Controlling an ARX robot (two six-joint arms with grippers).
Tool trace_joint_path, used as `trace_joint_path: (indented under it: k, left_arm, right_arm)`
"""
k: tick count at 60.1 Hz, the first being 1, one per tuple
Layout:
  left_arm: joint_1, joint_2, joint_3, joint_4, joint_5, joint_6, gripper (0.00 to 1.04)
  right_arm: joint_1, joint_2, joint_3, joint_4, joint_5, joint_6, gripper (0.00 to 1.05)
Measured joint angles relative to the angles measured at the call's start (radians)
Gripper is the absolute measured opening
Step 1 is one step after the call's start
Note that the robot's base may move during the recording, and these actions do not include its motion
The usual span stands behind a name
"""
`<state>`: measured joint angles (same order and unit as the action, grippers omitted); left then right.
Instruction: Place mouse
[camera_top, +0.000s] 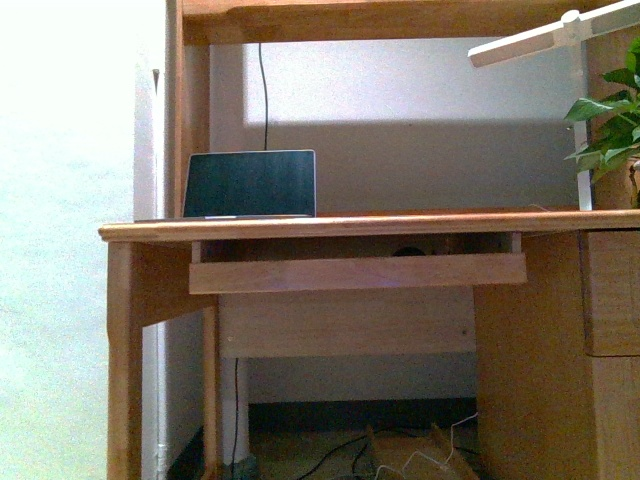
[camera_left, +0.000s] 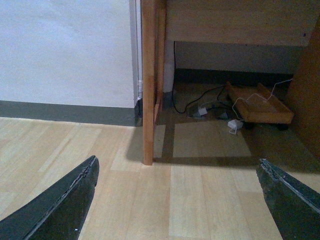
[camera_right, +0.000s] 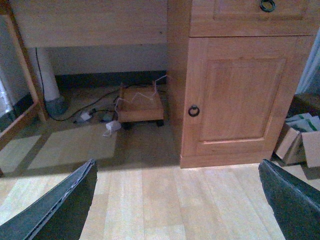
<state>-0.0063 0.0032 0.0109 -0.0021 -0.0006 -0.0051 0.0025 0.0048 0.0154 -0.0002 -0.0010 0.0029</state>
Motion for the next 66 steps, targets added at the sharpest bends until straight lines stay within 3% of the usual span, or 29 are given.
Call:
trace_joint_path:
  k: [66]
  left_arm:
    - [0.000, -0.001, 0.000, 0.000, 0.000, 0.000, 0.97]
  right_arm:
    - [0.000, 0.000, 0.000, 0.000, 0.000, 0.000, 0.97]
